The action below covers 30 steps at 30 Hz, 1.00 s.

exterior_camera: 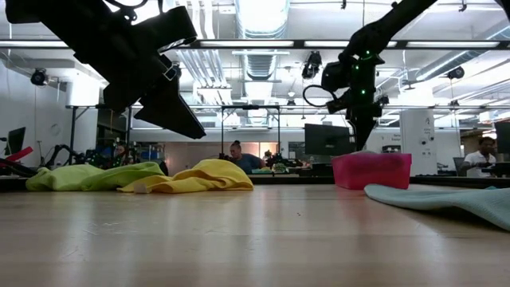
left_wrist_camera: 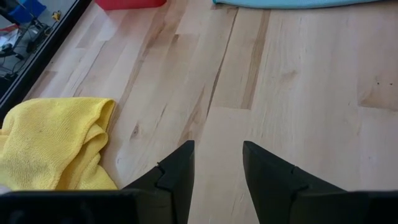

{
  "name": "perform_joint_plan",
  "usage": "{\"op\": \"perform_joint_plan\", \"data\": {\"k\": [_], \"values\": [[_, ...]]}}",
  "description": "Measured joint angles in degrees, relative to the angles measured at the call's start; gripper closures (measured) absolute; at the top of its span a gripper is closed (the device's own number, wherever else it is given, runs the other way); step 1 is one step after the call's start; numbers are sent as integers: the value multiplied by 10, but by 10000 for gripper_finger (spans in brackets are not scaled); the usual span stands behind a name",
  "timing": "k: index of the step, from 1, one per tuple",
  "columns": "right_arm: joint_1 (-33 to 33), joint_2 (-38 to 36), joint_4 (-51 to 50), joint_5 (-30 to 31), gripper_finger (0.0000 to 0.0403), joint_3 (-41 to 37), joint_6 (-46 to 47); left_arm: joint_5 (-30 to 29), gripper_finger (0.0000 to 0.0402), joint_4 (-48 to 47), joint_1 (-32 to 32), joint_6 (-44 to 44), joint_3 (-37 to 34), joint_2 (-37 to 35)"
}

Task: Fold microfiber towels
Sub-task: Put the folded gray microfiber towel into the red bin

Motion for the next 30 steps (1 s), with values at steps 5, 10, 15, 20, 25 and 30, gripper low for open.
{"op": "perform_joint_plan", "data": {"k": [5, 10, 15, 20, 25, 30], "values": [[-5, 0, 24, 6, 280, -14, 0, 0, 281, 0, 0, 0, 0, 0], [-6, 0, 51, 15, 278, -36, -6, 0, 281, 0, 0, 0, 0, 0], [-6, 0, 53, 15, 306, -41, -9, 0, 281, 1, 0, 0, 0, 0], [-6, 0, 44, 15, 377, -41, -12, 0, 281, 5, 0, 0, 0, 0], [0, 0, 15, 15, 392, -41, -11, 0, 281, 5, 0, 0, 0, 0], [20, -4, -22, 11, 393, -41, 12, 0, 281, 5, 0, 0, 0, 0]]}}
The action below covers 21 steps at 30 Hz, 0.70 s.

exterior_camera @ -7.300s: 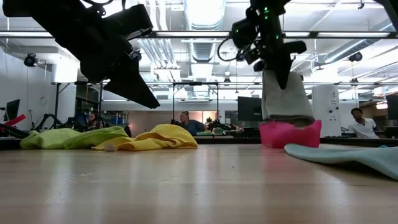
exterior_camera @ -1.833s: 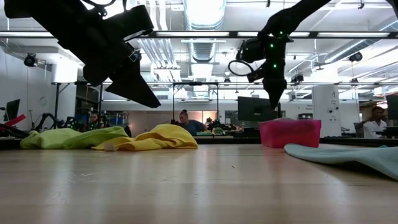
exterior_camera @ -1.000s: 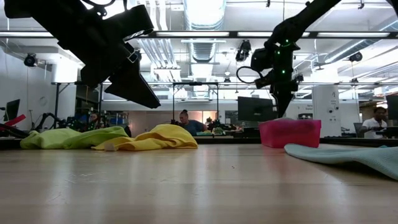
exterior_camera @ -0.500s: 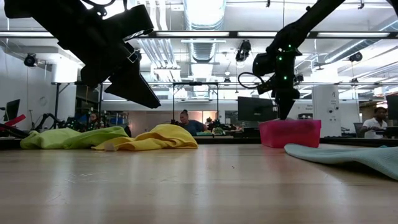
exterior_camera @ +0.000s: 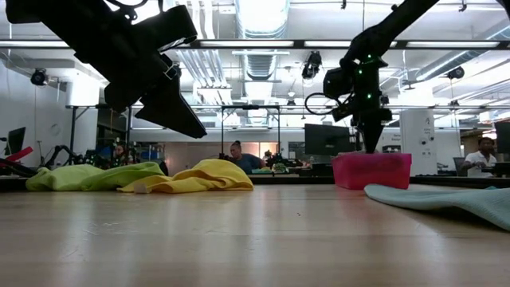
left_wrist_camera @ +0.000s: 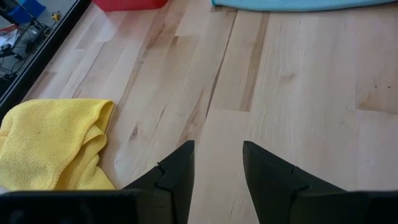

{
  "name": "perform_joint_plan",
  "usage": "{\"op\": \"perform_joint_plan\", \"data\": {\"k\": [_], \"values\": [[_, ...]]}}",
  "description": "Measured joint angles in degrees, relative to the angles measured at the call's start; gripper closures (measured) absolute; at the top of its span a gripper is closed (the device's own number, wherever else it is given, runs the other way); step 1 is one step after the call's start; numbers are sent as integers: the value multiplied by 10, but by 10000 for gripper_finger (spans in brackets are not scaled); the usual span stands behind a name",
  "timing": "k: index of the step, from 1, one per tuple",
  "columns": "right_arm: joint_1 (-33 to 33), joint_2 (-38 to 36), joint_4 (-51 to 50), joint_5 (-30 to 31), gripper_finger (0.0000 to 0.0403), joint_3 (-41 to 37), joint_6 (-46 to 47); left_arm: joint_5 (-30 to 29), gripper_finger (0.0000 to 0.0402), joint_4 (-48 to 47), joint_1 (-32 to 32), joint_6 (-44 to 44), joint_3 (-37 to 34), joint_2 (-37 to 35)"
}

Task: Fold microfiber towels
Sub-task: Put the folded gray microfiber towel into the red bin

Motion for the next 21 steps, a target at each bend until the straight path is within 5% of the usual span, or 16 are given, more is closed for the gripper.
{"op": "perform_joint_plan", "data": {"k": [21], "values": [[135, -4, -113, -44, 394, 0, 113, 0, 281, 0, 0, 0, 0, 0]]}}
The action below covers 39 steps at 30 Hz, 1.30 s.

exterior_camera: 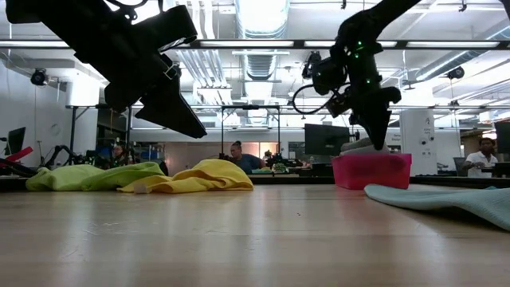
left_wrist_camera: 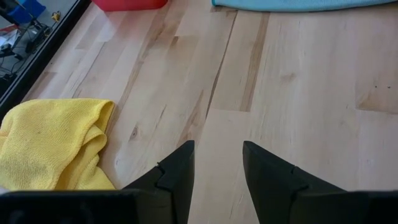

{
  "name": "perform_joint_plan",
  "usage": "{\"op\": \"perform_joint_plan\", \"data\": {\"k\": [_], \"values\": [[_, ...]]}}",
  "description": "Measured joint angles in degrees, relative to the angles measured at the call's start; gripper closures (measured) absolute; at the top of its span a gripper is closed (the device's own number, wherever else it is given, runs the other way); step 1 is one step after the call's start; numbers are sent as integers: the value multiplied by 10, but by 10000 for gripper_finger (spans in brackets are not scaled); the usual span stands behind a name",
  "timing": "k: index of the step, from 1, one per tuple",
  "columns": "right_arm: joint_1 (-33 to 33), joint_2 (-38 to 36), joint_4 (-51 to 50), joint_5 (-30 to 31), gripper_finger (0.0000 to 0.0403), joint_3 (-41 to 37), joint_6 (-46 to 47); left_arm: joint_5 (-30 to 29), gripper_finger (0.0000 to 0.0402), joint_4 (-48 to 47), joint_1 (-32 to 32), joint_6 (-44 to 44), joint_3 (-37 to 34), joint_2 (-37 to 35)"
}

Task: Fold microfiber towels
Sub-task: Put the folded gray microfiber towel into the red bin

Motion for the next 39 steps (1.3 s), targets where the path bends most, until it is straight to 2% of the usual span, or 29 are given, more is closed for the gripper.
{"op": "perform_joint_plan", "data": {"k": [6, 9, 11, 18, 23, 28, 39], "values": [[26, 0, -4, 13, 394, 0, 5, 0, 281, 0, 0, 0, 0, 0], [27, 0, 4, 75, 394, 0, 3, 0, 281, 0, 0, 0, 0, 0], [20, 0, 26, 114, 394, 0, -4, 0, 281, 0, 0, 0, 0, 0], [-23, 16, 127, 183, 394, -5, -34, 0, 281, 1, 0, 0, 0, 0], [-50, 37, 144, 188, 394, -6, -39, 0, 281, 2, 0, 0, 0, 0], [-54, 46, 160, 254, 394, -6, -31, 0, 281, 4, 0, 0, 0, 0], [-54, 46, 173, 258, 382, -9, -4, -8, 281, 4, 0, 0, 0, 0]]}}
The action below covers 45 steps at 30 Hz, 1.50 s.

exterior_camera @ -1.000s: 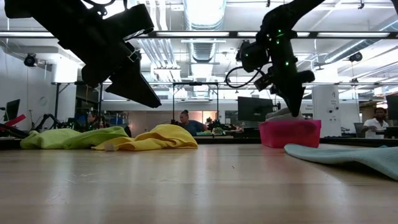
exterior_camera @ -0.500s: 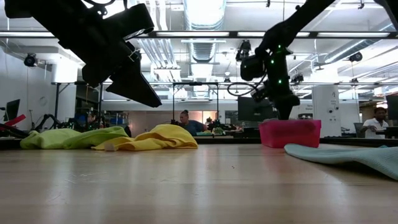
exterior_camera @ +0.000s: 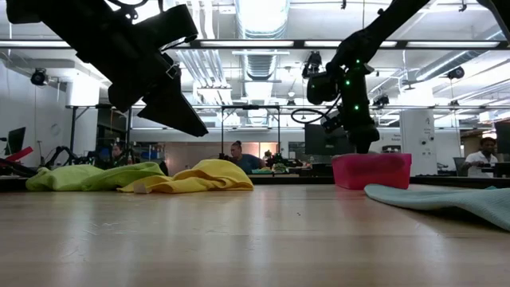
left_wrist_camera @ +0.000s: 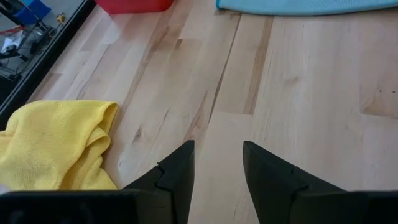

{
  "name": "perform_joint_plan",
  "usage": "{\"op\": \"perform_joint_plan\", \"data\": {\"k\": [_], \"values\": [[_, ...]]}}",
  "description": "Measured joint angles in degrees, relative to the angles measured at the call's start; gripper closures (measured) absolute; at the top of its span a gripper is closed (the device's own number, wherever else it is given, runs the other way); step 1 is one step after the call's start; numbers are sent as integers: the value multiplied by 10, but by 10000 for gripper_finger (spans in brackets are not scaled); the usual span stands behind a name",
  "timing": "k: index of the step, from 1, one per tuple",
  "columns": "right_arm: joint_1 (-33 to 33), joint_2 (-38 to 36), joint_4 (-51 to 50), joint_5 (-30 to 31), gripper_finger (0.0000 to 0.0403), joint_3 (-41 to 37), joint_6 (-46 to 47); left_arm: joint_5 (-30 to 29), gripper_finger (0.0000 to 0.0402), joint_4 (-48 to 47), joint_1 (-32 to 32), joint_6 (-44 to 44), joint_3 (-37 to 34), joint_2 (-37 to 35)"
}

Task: Fold microfiber towels
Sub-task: Put the folded gray microfiber towel into the red bin

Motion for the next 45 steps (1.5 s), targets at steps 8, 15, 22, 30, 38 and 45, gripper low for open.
{"op": "perform_joint_plan", "data": {"k": [8, 15, 22, 30, 38, 45], "values": [[0, -16, -22, 0, 349, 16, 0, -1, 281, 0, 0, 0, 0, 0], [0, -24, -54, -8, 345, 32, -5, -1, 281, 0, 2, 0, 0, 0], [-20, -22, 2, -62, 382, -7, 5, -1, 281, 0, 3, 0, 0, 0], [-22, -21, 123, -101, 394, -83, -10, -1, 281, 1, 3, -1, 0, 0], [-22, -25, 100, -79, 394, -80, 0, -1, 281, 3, 3, 0, 0, 0], [-22, -33, 60, -83, 394, -27, 20, -1, 281, 11, 3, -1, 0, 0]]}}
